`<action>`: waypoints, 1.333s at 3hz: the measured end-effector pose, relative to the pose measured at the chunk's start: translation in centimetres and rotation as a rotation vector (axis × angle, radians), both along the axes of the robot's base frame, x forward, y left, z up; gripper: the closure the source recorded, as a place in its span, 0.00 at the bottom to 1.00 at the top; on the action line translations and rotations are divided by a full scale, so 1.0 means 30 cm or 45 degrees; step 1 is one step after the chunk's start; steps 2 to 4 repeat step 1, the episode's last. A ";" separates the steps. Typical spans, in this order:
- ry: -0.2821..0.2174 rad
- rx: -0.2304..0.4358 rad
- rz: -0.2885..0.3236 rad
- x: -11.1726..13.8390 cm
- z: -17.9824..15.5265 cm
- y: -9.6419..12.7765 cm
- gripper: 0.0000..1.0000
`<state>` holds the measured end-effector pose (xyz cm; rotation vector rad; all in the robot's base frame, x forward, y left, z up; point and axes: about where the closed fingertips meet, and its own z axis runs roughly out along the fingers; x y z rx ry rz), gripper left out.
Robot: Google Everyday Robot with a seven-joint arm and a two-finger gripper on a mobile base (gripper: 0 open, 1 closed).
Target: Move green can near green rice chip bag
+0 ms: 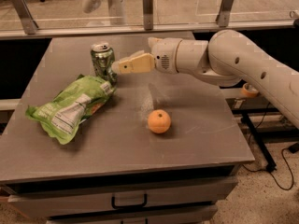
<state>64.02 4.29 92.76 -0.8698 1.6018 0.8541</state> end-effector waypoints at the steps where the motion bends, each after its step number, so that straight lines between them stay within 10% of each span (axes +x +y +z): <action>1: 0.000 0.001 0.005 0.001 0.000 0.008 0.00; 4: 0.000 0.001 0.005 0.001 0.000 0.008 0.00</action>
Offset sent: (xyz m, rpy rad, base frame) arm 0.0000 0.0000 0.0000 0.0000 0.0000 0.0000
